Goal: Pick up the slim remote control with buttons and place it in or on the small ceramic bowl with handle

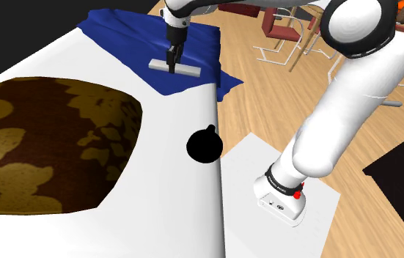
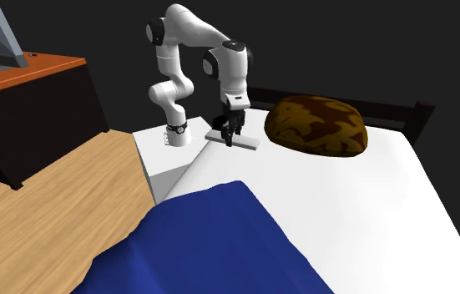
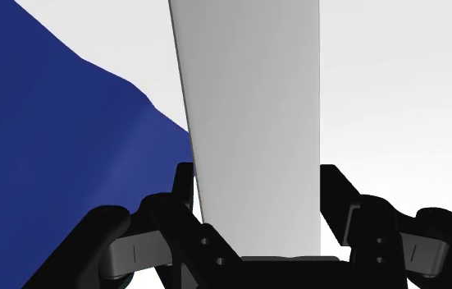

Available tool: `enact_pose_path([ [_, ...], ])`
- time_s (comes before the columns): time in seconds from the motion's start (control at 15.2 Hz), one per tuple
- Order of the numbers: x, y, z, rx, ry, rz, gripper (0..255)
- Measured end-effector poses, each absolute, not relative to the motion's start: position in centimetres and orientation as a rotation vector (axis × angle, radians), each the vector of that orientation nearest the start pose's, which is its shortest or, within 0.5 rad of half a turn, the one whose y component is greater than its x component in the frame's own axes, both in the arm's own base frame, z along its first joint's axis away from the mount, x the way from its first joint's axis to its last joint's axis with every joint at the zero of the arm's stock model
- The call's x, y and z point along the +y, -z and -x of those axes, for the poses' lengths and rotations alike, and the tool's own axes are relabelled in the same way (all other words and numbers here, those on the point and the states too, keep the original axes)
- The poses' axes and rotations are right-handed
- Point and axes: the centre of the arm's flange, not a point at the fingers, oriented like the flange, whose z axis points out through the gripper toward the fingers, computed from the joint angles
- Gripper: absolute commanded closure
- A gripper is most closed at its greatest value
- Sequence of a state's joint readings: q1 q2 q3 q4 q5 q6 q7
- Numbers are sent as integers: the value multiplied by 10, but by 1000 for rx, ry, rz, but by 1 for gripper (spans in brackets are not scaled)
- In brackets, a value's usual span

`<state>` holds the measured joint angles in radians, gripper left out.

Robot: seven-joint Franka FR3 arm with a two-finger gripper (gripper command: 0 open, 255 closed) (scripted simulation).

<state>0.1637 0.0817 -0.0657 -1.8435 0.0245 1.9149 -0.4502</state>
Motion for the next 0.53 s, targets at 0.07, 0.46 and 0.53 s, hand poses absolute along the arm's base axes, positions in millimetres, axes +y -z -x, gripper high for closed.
enact_pose_path([
  [0.07, 64, -479, -569, -833, -11, 3009, 255],
  [0.46, 97, -477, -494, -834, -11, 3009, 255],
  [0.53, 101, -480, -483, -834, -10, 3009, 255],
])
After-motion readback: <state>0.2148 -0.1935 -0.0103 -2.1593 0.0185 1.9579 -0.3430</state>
